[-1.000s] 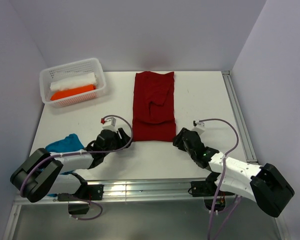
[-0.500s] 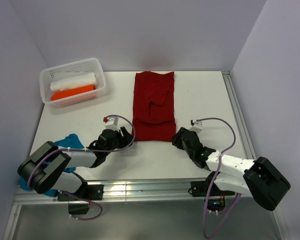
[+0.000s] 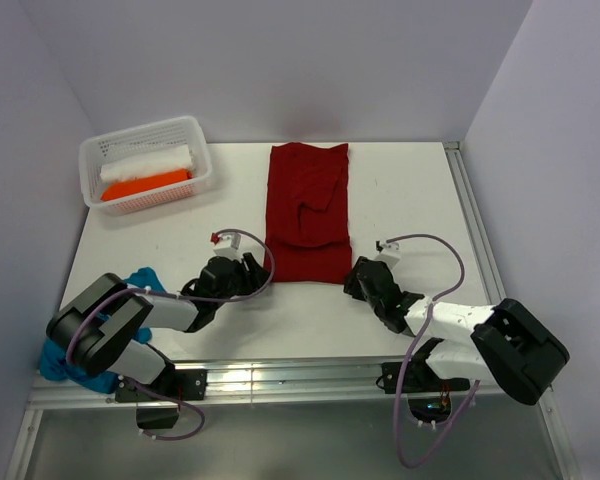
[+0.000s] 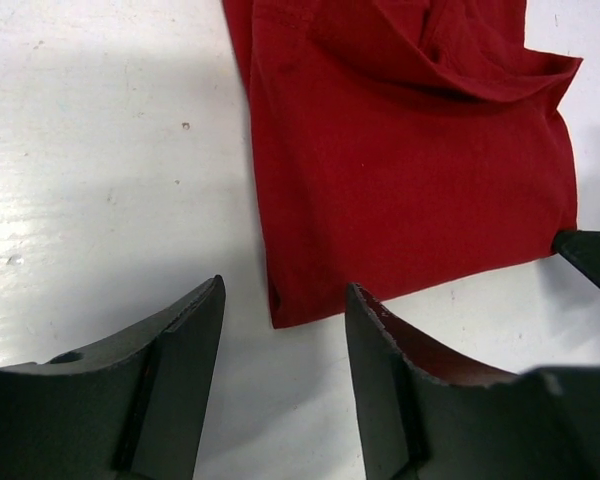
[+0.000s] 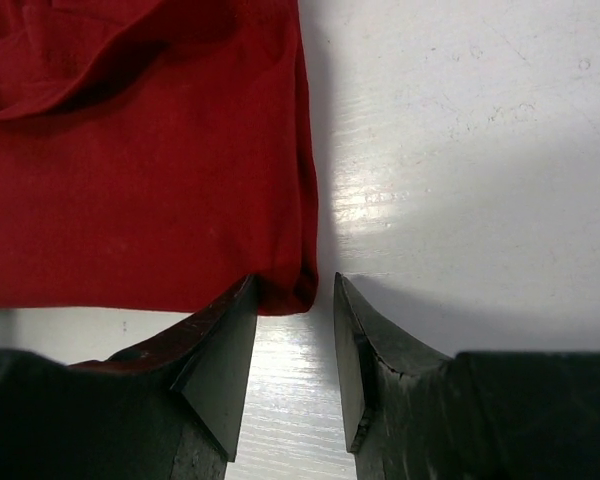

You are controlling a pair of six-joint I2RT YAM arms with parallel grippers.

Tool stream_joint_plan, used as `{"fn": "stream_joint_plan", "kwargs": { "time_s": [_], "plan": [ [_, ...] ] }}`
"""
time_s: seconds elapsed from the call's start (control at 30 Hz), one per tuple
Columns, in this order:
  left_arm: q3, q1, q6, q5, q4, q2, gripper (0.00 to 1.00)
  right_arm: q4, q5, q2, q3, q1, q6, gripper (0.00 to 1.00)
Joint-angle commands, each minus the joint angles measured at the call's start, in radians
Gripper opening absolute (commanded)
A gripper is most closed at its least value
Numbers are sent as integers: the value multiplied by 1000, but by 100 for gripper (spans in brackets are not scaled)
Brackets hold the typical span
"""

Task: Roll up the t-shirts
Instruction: Roll the tshirt

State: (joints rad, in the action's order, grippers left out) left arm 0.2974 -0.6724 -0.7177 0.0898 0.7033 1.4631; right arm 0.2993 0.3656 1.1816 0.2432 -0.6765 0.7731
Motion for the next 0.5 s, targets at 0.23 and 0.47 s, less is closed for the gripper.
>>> {"fn": "stream_joint_plan", "kwargs": {
  "time_s": [0.23, 0.47],
  "plan": [
    [71, -9, 24, -76, 47, 97, 52, 55, -14, 70, 61, -6, -47, 36],
    [60, -13, 23, -81, 56, 89, 19, 60, -24, 70, 64, -8, -63, 19]
  ]
}}
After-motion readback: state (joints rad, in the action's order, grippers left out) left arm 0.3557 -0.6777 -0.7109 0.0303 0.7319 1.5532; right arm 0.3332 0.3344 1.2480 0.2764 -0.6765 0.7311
